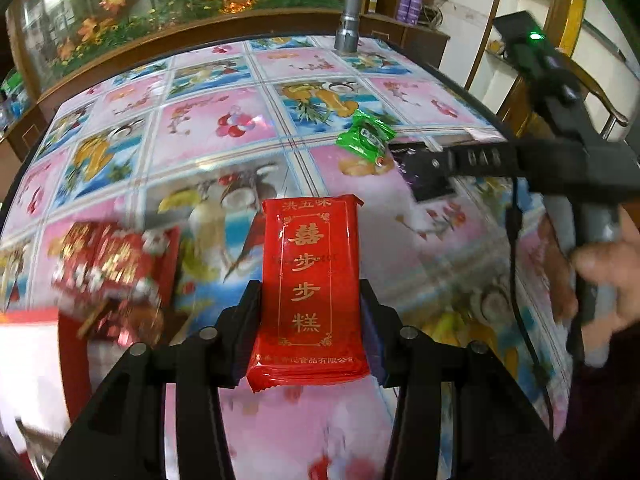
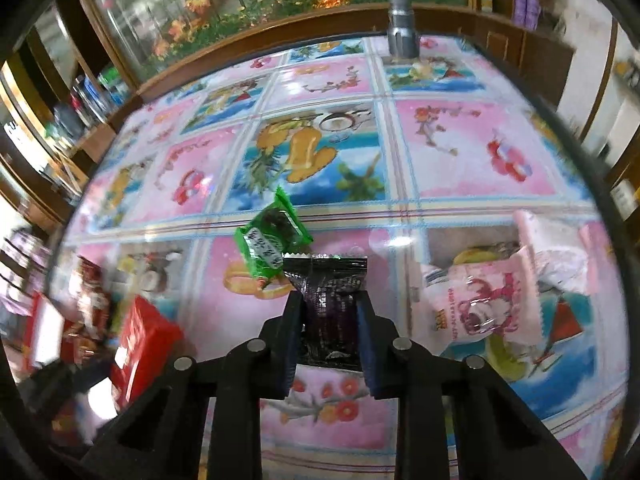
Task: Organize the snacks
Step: 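Carry both items over the tray and open both tools to release them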
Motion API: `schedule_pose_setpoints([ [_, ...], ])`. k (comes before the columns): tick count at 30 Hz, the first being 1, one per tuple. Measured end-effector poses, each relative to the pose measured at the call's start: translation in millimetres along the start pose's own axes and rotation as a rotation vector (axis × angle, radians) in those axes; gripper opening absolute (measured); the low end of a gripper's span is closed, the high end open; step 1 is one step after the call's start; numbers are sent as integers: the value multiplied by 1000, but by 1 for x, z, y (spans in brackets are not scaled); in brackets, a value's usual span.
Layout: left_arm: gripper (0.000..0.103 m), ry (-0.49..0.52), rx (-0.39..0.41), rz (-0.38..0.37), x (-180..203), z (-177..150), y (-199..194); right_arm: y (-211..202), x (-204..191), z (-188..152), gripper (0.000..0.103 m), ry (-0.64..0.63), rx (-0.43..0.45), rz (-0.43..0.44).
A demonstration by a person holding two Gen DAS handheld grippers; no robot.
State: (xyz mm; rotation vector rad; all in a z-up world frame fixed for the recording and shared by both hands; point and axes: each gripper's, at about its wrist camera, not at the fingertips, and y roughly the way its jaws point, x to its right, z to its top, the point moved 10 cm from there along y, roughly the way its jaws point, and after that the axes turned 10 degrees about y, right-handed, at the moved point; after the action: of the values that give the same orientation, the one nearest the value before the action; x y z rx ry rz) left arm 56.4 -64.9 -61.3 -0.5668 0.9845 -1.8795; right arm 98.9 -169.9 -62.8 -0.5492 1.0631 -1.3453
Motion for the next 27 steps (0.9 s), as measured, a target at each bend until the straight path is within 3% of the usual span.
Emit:
schedule_pose_setpoints([
  [7,44,-25,16,52,-3,-29,-42,-4,-28,-8,25,69,-88,275],
  [13,44,-54,73,94,-13,-55,-87,-7,-68,-26,25,40,-139,418],
  [21,44,-140,147,224,-68,-99,-157,-13,-116,-50,25,37,-133,533],
  [27,44,-221,191,313,-117,-131,-188,-28,-181,-74,24,86,-164,758],
])
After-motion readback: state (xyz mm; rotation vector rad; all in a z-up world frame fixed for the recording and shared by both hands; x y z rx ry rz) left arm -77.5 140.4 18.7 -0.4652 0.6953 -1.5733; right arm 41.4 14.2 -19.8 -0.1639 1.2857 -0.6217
